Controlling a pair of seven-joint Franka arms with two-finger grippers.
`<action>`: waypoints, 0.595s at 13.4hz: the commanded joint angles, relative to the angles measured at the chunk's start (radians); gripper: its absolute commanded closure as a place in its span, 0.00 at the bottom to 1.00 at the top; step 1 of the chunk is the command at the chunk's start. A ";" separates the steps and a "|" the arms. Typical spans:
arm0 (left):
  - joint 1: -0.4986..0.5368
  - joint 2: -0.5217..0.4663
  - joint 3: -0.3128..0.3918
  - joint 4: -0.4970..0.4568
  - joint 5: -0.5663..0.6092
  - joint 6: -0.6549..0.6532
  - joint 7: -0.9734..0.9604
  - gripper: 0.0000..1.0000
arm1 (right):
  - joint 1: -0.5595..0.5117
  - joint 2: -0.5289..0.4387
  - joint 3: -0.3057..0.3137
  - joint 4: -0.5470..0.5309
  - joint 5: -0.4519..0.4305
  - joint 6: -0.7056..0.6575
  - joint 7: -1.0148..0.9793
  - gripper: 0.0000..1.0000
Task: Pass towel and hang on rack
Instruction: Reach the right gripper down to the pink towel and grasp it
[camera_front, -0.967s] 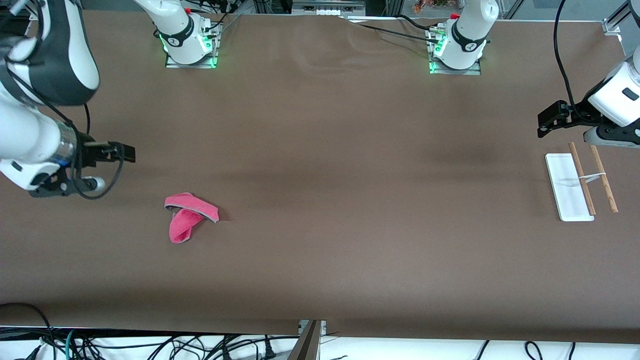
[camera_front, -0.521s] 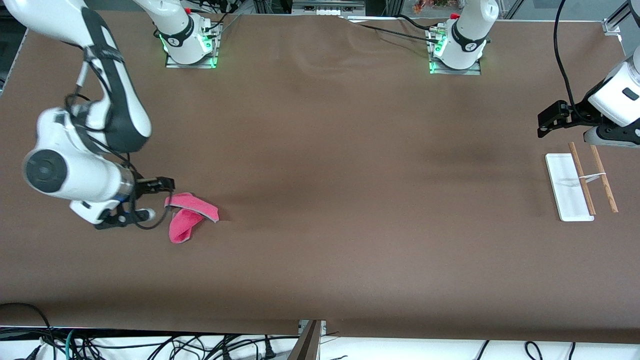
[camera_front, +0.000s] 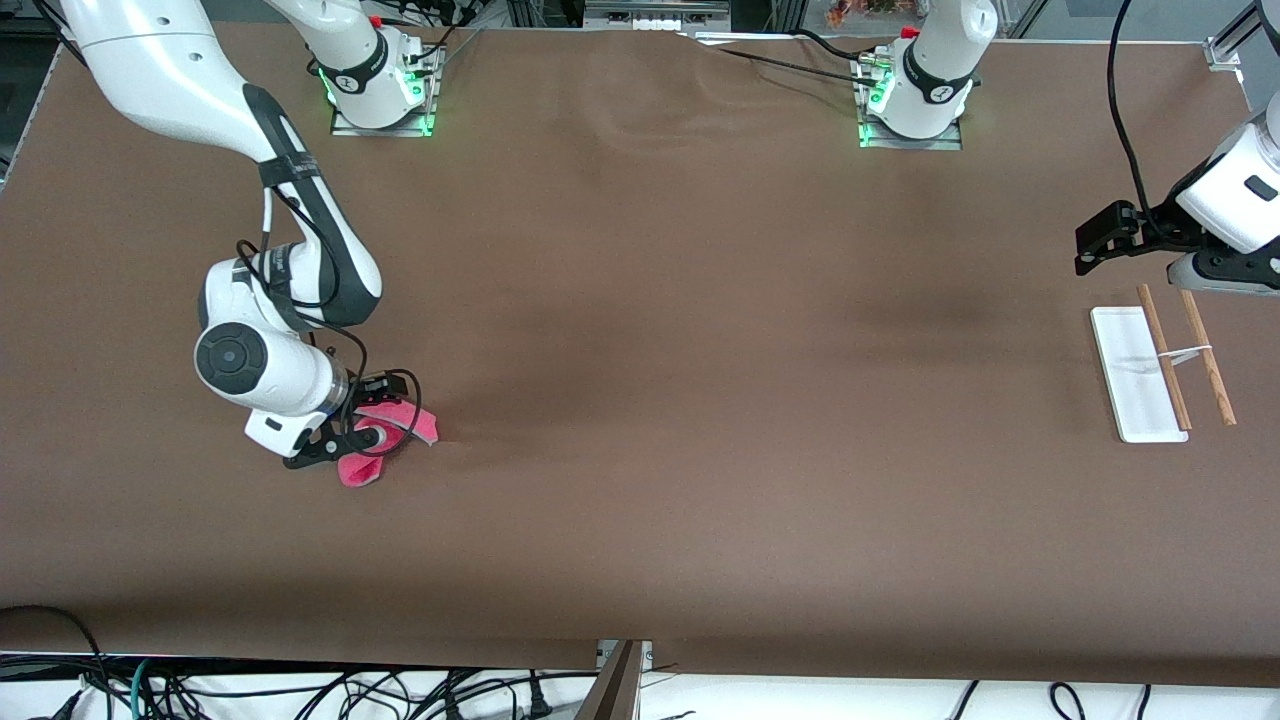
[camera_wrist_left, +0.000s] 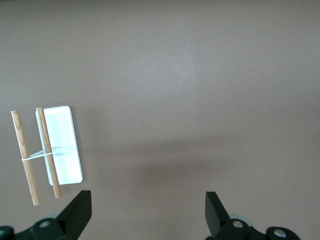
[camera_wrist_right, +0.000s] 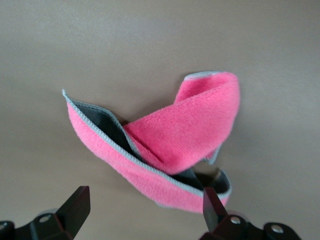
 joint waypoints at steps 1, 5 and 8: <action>0.001 0.000 0.003 0.012 -0.006 -0.012 0.003 0.00 | -0.007 -0.006 0.003 -0.068 -0.017 0.089 -0.052 0.00; 0.001 0.000 0.003 0.012 -0.006 -0.012 0.005 0.00 | -0.010 0.017 0.000 -0.088 -0.017 0.161 -0.091 0.00; 0.004 0.000 0.004 0.012 -0.006 -0.012 0.011 0.00 | -0.010 0.030 0.000 -0.086 -0.017 0.187 -0.109 0.08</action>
